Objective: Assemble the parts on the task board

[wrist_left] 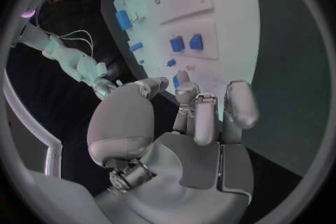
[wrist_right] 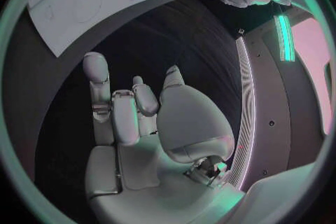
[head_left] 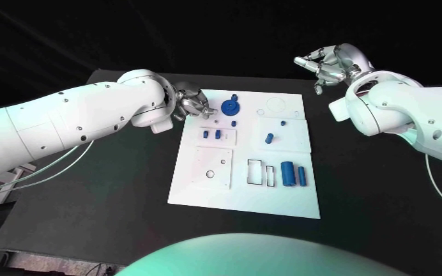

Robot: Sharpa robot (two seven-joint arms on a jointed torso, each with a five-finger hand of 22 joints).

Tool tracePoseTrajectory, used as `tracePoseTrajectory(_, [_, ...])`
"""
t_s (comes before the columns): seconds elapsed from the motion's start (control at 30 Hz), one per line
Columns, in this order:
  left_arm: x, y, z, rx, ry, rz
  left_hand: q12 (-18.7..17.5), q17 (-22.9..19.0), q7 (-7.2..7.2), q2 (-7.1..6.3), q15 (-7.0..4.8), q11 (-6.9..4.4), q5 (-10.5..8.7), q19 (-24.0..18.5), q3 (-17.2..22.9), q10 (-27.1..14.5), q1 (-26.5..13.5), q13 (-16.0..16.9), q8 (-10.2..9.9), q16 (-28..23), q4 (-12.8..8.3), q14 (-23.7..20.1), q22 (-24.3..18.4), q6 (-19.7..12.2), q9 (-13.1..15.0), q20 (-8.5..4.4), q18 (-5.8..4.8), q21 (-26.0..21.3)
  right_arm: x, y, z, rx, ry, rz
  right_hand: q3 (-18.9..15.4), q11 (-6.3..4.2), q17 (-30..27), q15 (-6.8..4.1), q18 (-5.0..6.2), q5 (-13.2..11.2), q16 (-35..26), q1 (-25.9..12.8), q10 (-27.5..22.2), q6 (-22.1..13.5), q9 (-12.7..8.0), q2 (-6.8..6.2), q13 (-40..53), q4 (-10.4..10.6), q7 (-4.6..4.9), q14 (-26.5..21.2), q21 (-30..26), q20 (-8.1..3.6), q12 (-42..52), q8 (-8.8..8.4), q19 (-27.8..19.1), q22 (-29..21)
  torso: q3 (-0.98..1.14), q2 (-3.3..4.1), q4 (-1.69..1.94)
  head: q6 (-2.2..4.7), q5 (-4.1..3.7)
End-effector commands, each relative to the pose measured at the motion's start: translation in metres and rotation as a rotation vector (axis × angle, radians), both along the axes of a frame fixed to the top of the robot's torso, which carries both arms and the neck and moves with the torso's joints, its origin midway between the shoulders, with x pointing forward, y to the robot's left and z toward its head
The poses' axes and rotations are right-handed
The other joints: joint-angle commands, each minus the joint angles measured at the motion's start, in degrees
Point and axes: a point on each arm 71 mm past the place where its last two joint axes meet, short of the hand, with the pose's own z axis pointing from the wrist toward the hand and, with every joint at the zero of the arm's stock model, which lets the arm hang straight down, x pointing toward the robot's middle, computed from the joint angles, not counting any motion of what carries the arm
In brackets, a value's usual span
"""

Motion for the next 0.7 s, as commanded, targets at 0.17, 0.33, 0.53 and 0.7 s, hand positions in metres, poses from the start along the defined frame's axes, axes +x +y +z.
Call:
tracePoseTrajectory(0.17, [0.002, -0.026, 0.024, -0.229, -0.369, -0.091, -13.1, -13.3, 4.77, -1.74, 3.86, 4.28, 0.17, -16.9, 2.6, -16.7, 12.7, -14.9, -5.8, -18.7, -5.2, -9.1, -26.6, -7.6, -3.6, 2.88, 4.95, -19.8, 0.001, 0.002, 0.0, -0.001, -0.005, 0.009, -0.4, -0.02, -0.1, -0.29, 1.02, -0.1, -0.4, -0.1, -0.4, -0.4, -0.1, 0.66, 0.0, 0.0, -0.06, 1.1, -0.5, 0.06, -0.3, 0.41, 0.2, -0.2, -0.06, 0.07, 0.01, 0.69, -0.38])
tracePoseTrajectory(0.33, [-0.004, -0.048, 0.019, -0.173, -0.53, -0.248, -26.1, -28.9, 8.16, -3.35, 7.51, 8.24, -1.52, -21.0, 1.4, -26.1, 19.1, -25.9, -13.5, -33.5, -7.5, -23.3, -31.3, -11.6, -11.5, 6.3, 5.11, -28.2, 0.002, 0.005, 0.0, 0.001, -0.007, 0.015, -0.5, -0.02, -0.1, -0.29, 1.03, -0.1, -0.4, -0.1, -0.4, -0.4, -0.1, 0.7, -0.1, 0.0, -0.06, 1.1, -0.6, 0.06, -0.3, 0.44, 0.2, -0.2, -0.15, 0.19, -0.1, 1.09, -0.98])
tracePoseTrajectory(0.53, [-0.007, -0.064, 0.006, -0.055, -0.558, -0.38, -32.7, -32.1, 7.37, -3.33, 8.01, 8.85, -3.82, -22.1, -2.4, -28.7, 22.2, -33.2, -16.6, -33.3, -8.8, -25.2, -31.6, -12.6, -16.7, 6.87, 4.98, -29.1, 0.002, 0.004, 0.0, 0.0, -0.007, 0.013, -0.5, -0.02, -0.1, -0.29, 1.03, -0.1, -0.4, -0.1, -0.4, -0.4, -0.1, 0.7, -0.1, 0.0, -0.06, 1.1, -0.6, 0.06, -0.3, 0.44, 0.2, -0.2, -0.11, 0.13, -0.03, 0.7, -1.53])
tracePoseTrajectory(0.7, [-0.008, -0.07, -0.002, 0.041, -0.549, -0.455, -34.4, -35.1, 5.67, -1.79, 8.24, 8.91, -8.3, -21.4, -8.6, -29.5, 24.6, -37.2, -19.1, -31.7, -7.5, -26.1, -33.1, -11.0, -20.7, 7.42, 5.21, -31.3, 0.003, 0.003, 0.0, 0.0, -0.007, 0.011, -0.5, -0.02, -0.1, -0.29, 1.03, -0.1, -0.4, -0.1, -0.4, -0.4, -0.1, 0.7, -0.1, 0.0, -0.06, 1.1, -0.6, 0.06, -0.3, 0.44, 0.2, -0.2, -0.11, 0.24, -0.05, 0.72, -1.74])
